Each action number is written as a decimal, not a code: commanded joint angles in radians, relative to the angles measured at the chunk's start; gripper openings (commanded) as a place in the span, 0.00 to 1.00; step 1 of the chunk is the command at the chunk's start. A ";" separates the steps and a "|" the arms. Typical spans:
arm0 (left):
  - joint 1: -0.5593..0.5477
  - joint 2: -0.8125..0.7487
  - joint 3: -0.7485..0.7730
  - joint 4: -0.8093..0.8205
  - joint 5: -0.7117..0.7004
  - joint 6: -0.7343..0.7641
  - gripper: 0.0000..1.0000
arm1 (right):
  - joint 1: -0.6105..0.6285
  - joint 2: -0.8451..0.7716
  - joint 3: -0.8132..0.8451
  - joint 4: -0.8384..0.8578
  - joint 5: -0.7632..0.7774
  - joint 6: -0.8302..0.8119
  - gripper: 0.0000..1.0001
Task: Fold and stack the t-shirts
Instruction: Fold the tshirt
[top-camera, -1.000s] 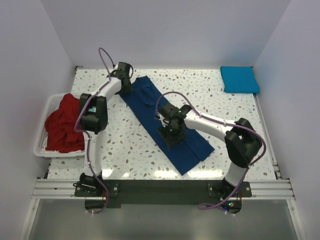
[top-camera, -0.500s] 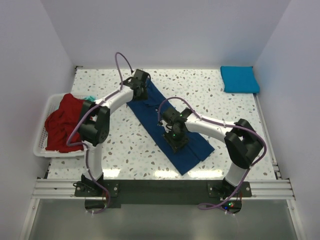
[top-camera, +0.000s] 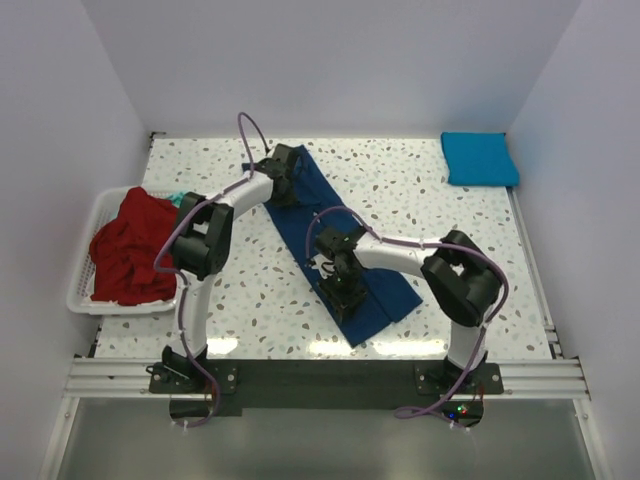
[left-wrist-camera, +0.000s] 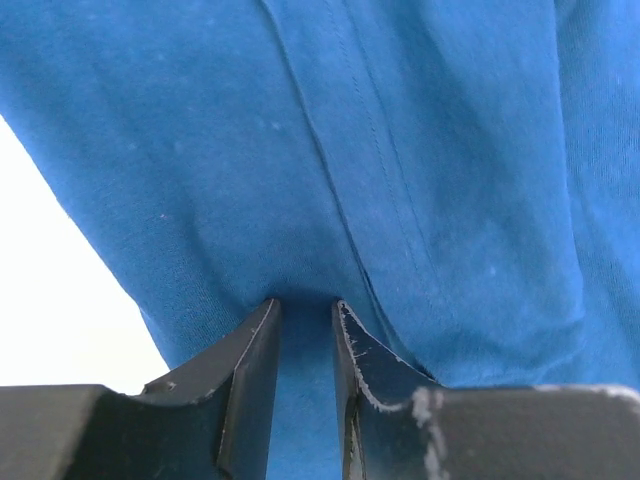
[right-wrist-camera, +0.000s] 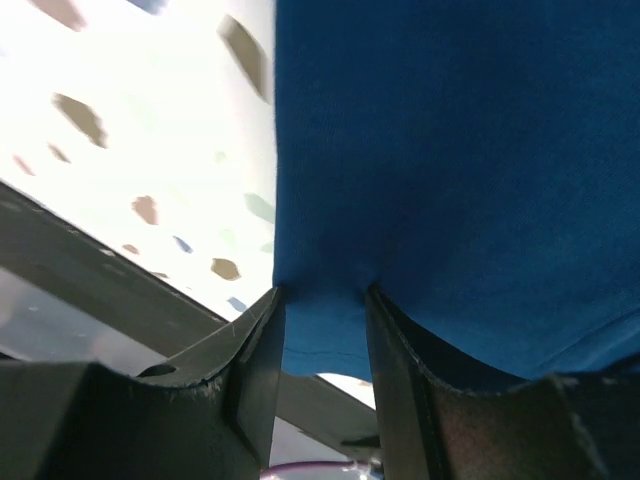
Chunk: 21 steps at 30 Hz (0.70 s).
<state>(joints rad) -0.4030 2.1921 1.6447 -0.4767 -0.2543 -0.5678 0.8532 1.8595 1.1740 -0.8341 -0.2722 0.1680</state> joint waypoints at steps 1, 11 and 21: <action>0.030 0.118 0.078 0.019 -0.011 0.058 0.33 | 0.010 0.059 0.065 0.075 -0.100 0.019 0.42; 0.081 0.253 0.293 0.102 0.066 0.177 0.47 | 0.041 0.266 0.395 0.072 -0.154 0.080 0.42; 0.093 0.077 0.218 0.176 0.079 0.224 0.62 | 0.017 -0.006 0.400 -0.089 0.046 0.132 0.52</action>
<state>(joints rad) -0.3271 2.3714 1.8973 -0.3496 -0.1848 -0.3779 0.8860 2.0422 1.6020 -0.8330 -0.3550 0.2623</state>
